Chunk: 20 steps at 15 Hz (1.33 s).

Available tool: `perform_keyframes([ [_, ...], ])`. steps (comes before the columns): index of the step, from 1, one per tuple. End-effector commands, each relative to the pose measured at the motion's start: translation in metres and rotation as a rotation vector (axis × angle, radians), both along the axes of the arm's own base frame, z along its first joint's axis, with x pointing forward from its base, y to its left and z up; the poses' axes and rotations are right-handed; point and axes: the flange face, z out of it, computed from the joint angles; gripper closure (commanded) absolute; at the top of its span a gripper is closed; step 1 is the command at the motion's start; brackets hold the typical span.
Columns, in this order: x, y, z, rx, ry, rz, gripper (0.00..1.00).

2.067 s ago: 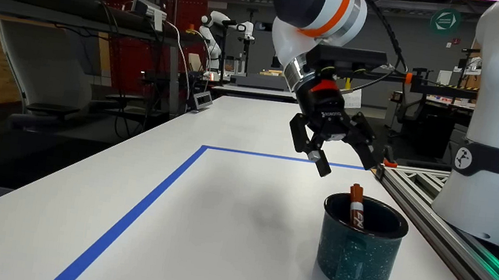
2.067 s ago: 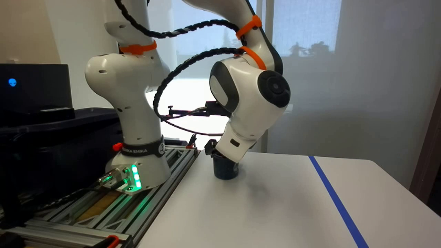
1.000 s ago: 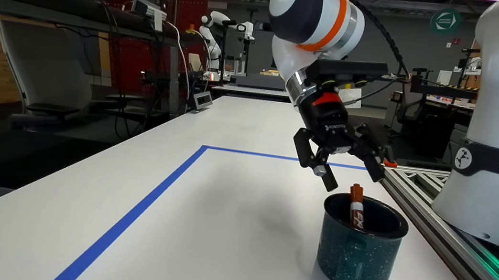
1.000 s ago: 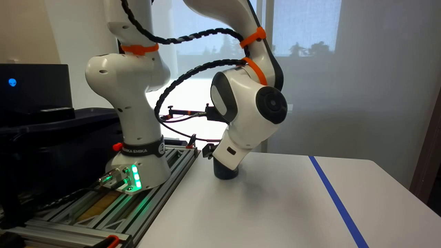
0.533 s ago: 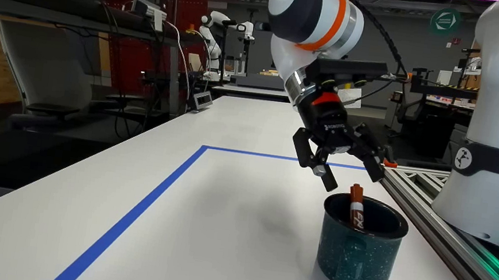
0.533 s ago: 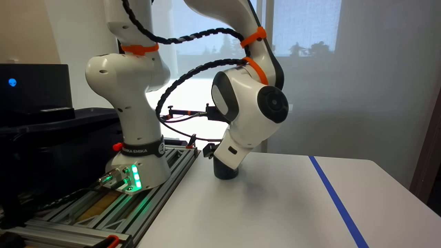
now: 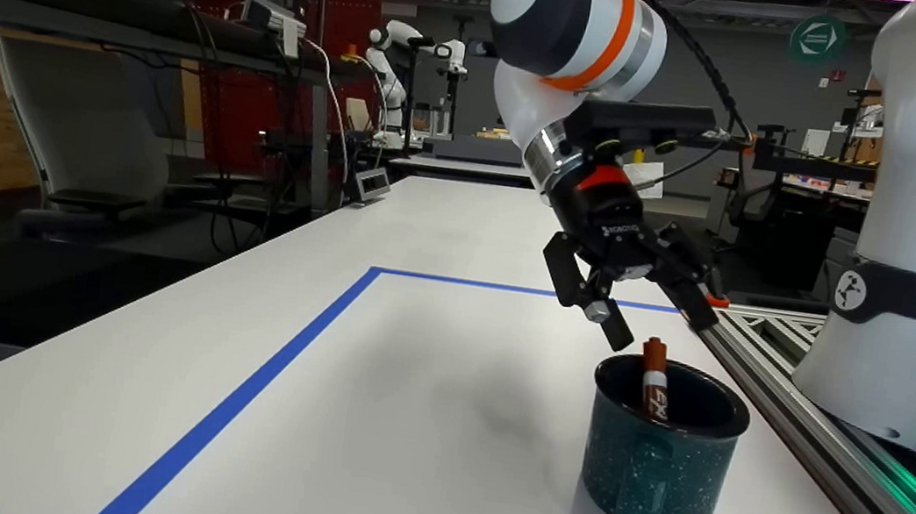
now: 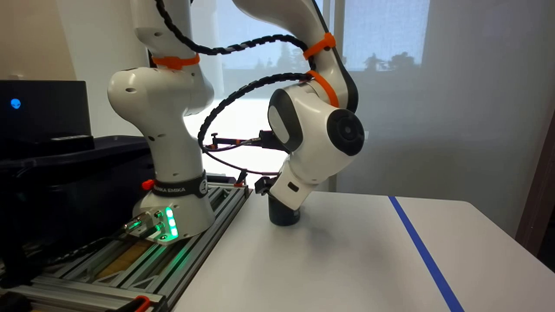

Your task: Remove the marker from the cup

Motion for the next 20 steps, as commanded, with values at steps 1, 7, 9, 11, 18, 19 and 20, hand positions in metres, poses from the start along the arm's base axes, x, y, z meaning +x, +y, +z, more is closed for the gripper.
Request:
perform_keyframes([
  [1,0.0009,0.0036,0.0057,0.012,-0.005,0.030,0.00],
  [7,0.0008,0.0037,0.0032,0.015,-0.015,0.042,0.49],
  [9,0.0004,0.0029,0.0021,0.018,-0.019,0.048,0.64],
  [11,0.0006,0.0021,0.0006,0.019,-0.028,0.051,0.60],
  [18,0.0007,-0.0001,-0.0018,0.023,-0.048,0.066,0.54],
  [19,0.0006,-0.0005,-0.0021,0.025,-0.052,0.068,0.55],
  [20,0.0006,-0.0007,-0.0024,0.026,-0.054,0.070,0.57],
])
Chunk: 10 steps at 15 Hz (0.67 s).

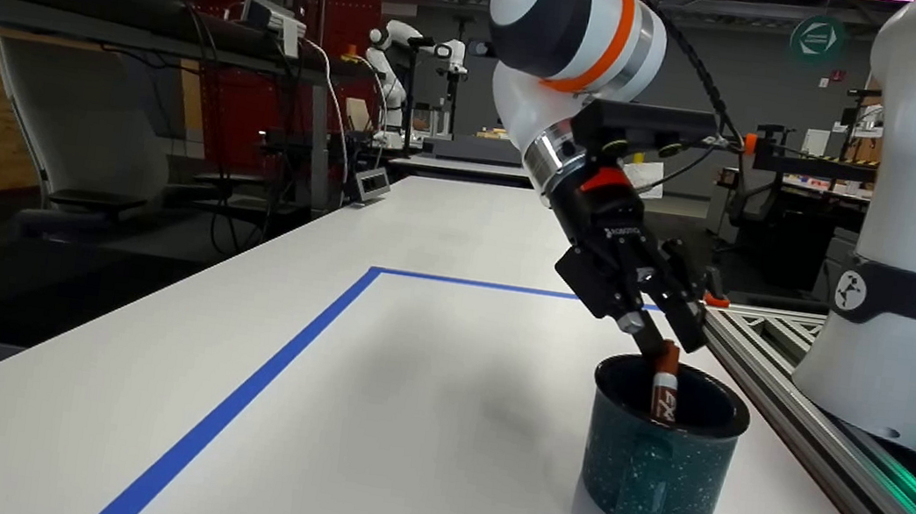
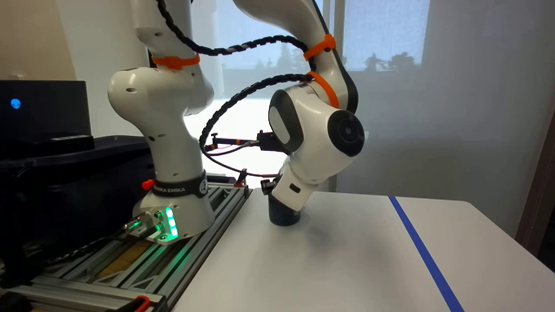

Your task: Remove the marker from the cup

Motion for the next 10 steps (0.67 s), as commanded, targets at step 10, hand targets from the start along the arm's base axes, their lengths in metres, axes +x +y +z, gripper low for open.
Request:
perform_keyframes([
  [10,0.001,-0.008,-0.001,0.013,-0.061,0.059,0.99],
])
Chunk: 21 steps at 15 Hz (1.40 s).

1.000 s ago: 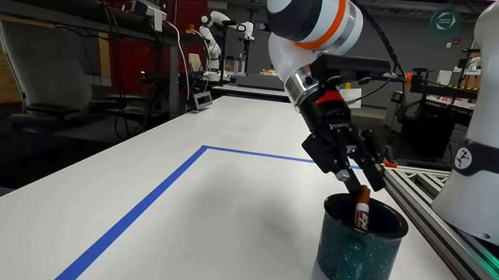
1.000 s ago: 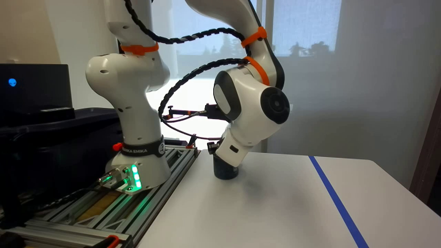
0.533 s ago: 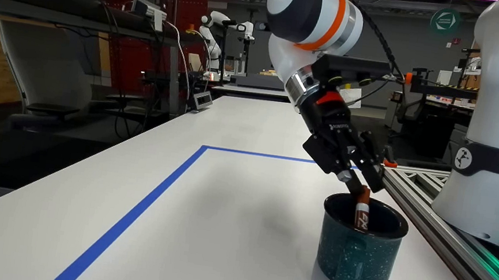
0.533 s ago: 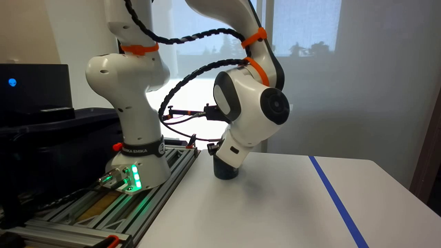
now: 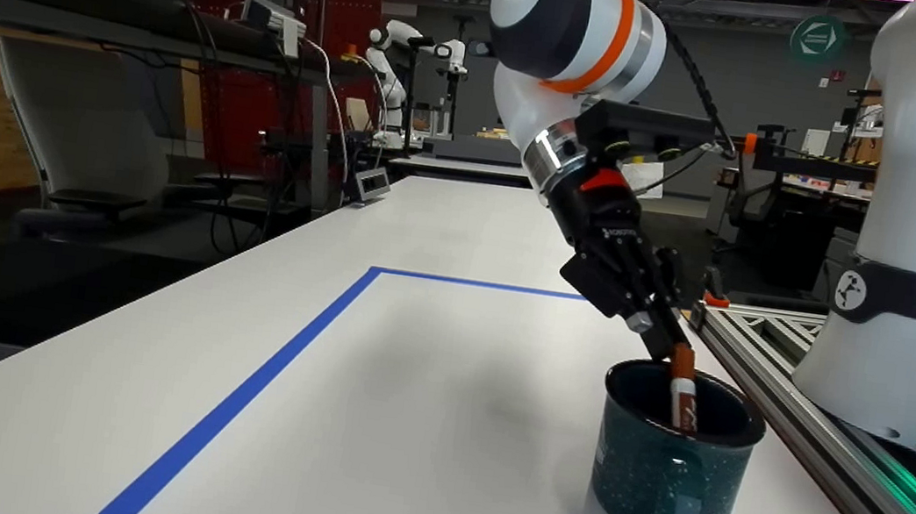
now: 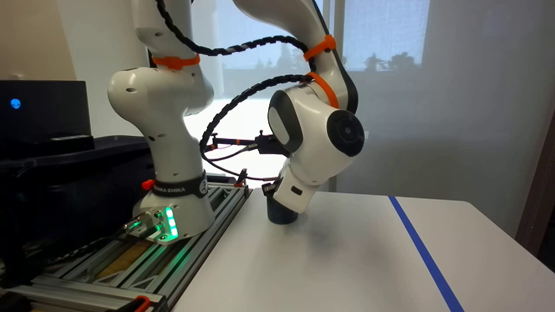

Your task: Remove the marker from the cup

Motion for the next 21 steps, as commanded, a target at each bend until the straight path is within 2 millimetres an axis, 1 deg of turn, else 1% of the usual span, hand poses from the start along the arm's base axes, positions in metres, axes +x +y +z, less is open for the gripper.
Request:
perform_keyframes([
  [1,-0.003,-0.004,0.001,0.002,-0.015,0.031,1.00],
  [9,-0.002,-0.005,0.002,0.002,-0.012,0.042,1.00],
  [10,-0.002,-0.005,0.003,0.000,-0.012,0.041,0.75],
  [11,-0.002,-0.005,0.004,0.000,-0.012,0.041,0.74],
  [12,-0.002,-0.005,0.005,0.002,-0.013,0.042,0.69],
  [15,-0.002,-0.003,0.011,0.004,-0.011,0.044,0.44],
  [17,-0.001,-0.002,0.015,0.006,-0.020,0.050,0.31],
  [20,-0.001,0.001,0.024,0.010,-0.028,0.059,0.07],
  [21,-0.002,0.003,0.028,0.015,-0.030,0.063,0.02],
])
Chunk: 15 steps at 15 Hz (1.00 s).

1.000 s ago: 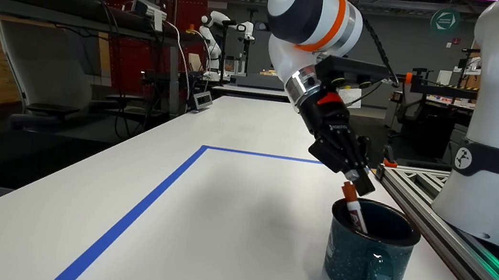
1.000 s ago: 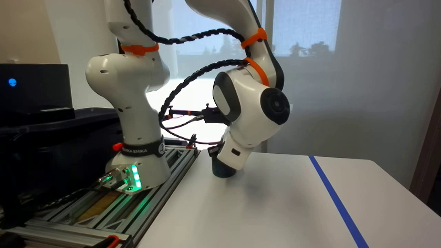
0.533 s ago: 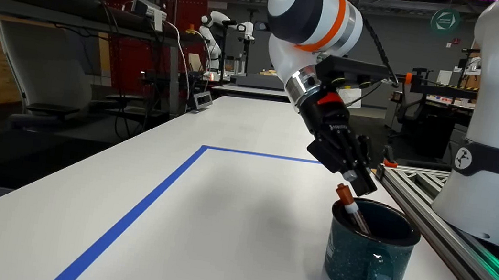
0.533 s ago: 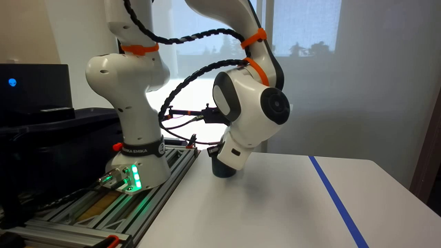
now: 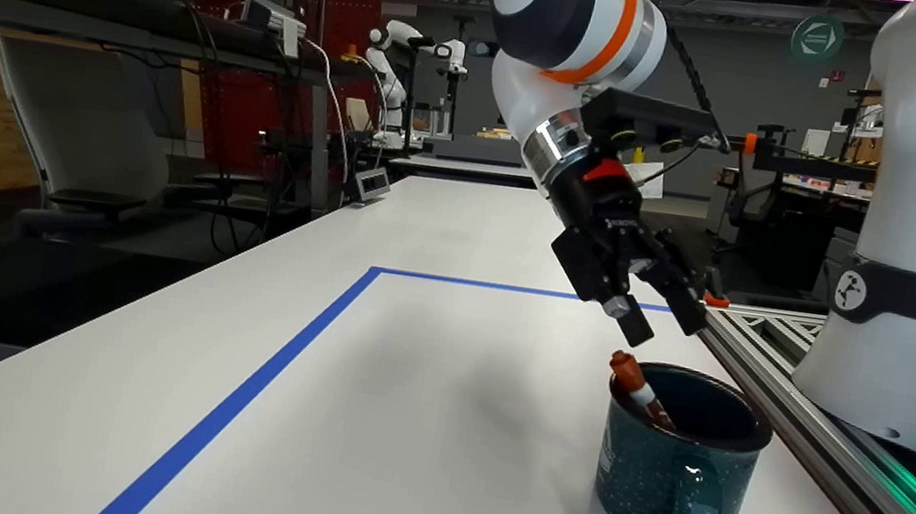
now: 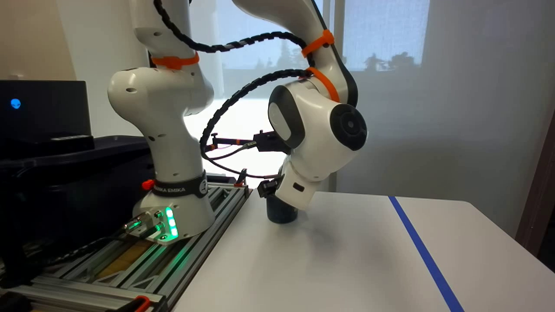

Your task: Remove the marker from the cup

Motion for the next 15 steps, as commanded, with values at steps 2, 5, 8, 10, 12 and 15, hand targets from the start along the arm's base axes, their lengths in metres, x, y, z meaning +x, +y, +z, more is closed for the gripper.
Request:
perform_keyframes([
  [2,-0.001,0.009,0.026,0.019,-0.022,0.029,0.00],
  [5,-0.001,0.019,0.038,0.032,-0.032,0.081,0.00],
  [8,-0.007,0.031,0.045,0.032,-0.011,0.206,0.03],
  [10,-0.009,0.040,0.049,0.027,-0.008,0.290,0.01],
  [12,-0.009,0.051,0.051,0.017,-0.022,0.343,0.00],
  [15,-0.007,0.067,0.052,0.020,-0.058,0.383,0.00],
])
